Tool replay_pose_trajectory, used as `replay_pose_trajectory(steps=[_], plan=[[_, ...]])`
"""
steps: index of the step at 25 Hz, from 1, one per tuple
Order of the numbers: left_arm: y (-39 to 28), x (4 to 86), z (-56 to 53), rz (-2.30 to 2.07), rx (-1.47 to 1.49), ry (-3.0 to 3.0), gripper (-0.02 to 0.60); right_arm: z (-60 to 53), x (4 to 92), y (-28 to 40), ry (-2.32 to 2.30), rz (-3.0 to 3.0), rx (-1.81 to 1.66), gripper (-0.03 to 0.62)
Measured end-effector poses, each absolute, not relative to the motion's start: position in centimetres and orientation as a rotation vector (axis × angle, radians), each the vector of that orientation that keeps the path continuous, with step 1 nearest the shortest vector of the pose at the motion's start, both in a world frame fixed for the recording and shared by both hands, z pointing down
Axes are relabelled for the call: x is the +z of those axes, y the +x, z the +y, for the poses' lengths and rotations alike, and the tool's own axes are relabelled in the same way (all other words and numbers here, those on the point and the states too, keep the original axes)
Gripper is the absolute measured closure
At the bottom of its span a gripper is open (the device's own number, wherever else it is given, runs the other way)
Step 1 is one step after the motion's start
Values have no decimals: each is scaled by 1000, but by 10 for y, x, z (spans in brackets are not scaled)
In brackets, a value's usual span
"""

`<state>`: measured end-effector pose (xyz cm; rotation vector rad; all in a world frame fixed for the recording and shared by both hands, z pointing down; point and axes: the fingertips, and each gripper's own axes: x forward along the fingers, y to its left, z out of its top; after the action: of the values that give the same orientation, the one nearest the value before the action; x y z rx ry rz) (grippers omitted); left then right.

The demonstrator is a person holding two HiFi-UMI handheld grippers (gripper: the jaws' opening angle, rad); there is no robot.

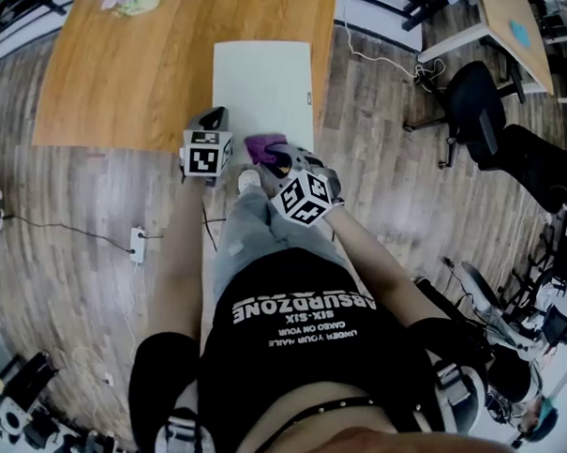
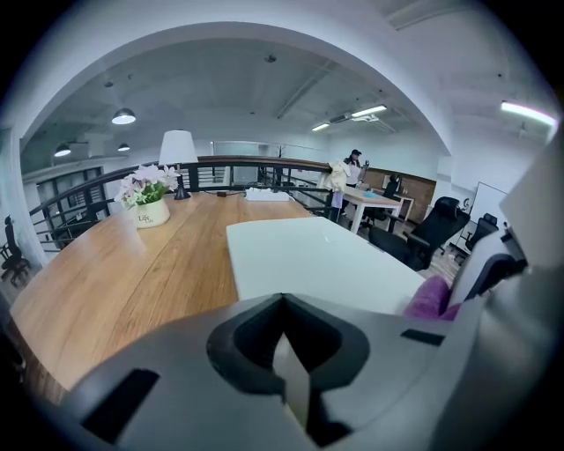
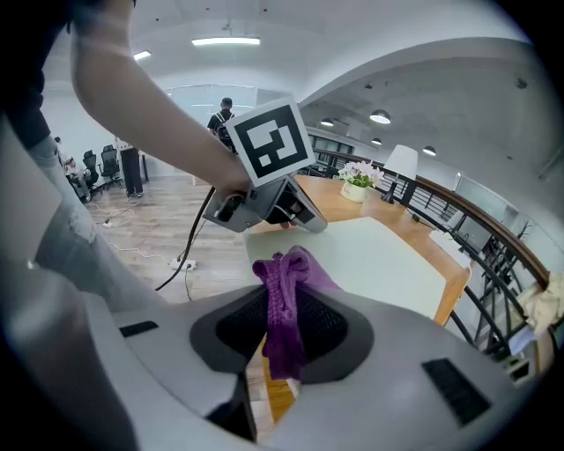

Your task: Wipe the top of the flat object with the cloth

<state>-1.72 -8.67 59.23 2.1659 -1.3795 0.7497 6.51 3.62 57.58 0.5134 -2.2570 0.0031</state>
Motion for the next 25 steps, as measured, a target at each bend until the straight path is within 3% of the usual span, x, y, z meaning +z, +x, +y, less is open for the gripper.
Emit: replay_pose_trajectory(steps=[17, 25], plan=[[-40, 581, 64, -1599, 617, 1938, 566, 68, 568, 72, 533, -2275, -104, 494], [-33, 579, 70, -1630, 627, 1922, 566, 64, 570, 65, 518, -2277, -108, 494]])
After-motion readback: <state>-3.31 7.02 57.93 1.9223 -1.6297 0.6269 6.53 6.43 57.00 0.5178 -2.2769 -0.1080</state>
